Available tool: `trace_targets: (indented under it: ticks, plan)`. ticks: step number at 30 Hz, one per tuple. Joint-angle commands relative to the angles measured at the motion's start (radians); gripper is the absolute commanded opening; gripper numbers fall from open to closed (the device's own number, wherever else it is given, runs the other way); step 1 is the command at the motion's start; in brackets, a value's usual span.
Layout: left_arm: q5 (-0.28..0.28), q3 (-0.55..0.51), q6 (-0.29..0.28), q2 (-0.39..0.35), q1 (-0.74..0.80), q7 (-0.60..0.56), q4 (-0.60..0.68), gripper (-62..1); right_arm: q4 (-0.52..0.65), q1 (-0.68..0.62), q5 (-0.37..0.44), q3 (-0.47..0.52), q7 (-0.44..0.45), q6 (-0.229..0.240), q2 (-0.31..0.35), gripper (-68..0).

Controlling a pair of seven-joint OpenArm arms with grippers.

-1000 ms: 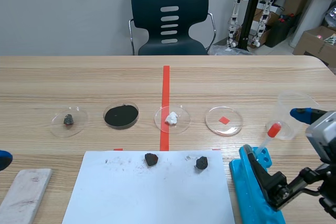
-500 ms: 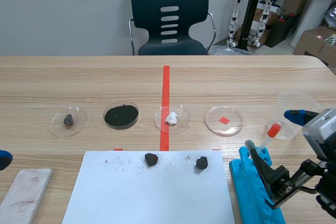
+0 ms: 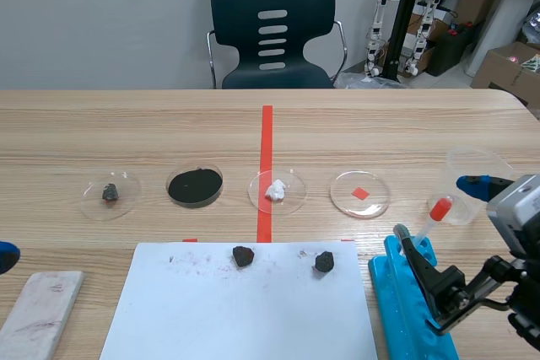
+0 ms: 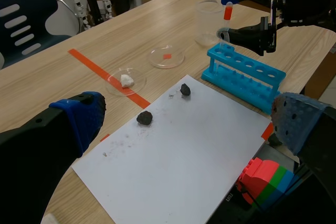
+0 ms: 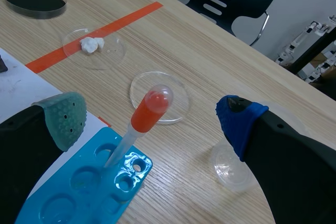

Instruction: Pick up the dropper by the top with the right hand

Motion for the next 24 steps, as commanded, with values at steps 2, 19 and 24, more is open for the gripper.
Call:
trace_targets:
  ticks: [2, 19, 24]
  plan:
    - [-0.014, 0.007, -0.005, 0.000, -0.003, -0.018, 0.013, 1.4, 0.014, 0.012, 0.012, 0.001, 0.015, -0.002, 0.000, -20.2]
    - [-0.014, 0.007, -0.005, 0.000, -0.003, -0.018, 0.013, 1.4, 0.015, -0.023, 0.012, -0.034, 0.034, 0.004, 0.000, -20.5]
    - [-0.014, 0.007, -0.005, 0.000, -0.003, -0.018, 0.013, 1.4, 0.015, -0.022, 0.012, -0.034, 0.034, 0.004, 0.000, -20.6]
